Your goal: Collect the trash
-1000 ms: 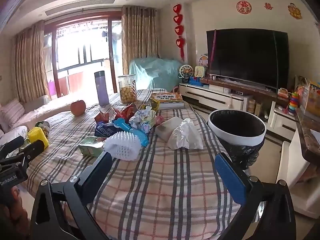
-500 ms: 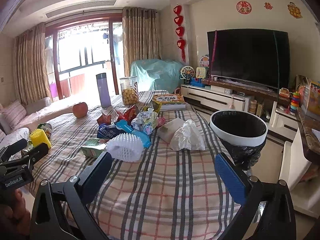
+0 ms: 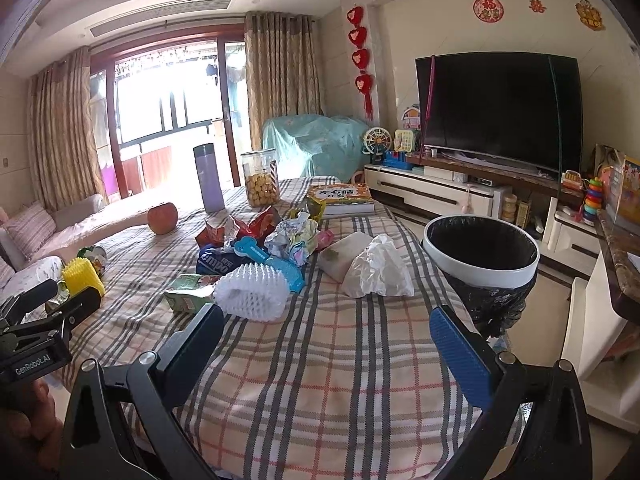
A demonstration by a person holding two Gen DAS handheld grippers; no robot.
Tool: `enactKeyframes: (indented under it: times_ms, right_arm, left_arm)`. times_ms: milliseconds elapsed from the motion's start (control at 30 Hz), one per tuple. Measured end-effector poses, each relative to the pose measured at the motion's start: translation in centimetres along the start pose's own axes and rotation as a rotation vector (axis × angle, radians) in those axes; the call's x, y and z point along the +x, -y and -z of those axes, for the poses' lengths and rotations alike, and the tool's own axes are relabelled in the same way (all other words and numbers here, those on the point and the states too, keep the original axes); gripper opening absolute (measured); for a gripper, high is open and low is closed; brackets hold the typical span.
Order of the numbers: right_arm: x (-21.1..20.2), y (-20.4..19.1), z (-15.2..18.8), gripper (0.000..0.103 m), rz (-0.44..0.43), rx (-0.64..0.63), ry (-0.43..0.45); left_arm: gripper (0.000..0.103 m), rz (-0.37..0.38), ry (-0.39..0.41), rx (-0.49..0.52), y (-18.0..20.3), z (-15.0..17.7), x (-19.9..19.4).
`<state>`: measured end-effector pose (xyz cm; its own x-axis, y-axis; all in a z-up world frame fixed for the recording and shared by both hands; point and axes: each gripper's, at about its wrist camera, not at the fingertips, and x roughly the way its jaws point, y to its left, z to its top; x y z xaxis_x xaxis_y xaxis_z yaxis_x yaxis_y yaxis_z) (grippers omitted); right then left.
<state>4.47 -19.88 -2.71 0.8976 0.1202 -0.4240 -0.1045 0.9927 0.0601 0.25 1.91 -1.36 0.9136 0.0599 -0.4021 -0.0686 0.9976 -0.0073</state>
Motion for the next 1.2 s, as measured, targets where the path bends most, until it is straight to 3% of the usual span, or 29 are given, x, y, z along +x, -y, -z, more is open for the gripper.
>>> enactKeyframes:
  times_ms: [1200]
  right_arm:
    - [0.43,-0.34,0.18,0.103,-0.041,0.008,-0.021]
  left_arm:
    - [0.103,-0.001,-0.009,-0.004,-0.05,0.13,0.26]
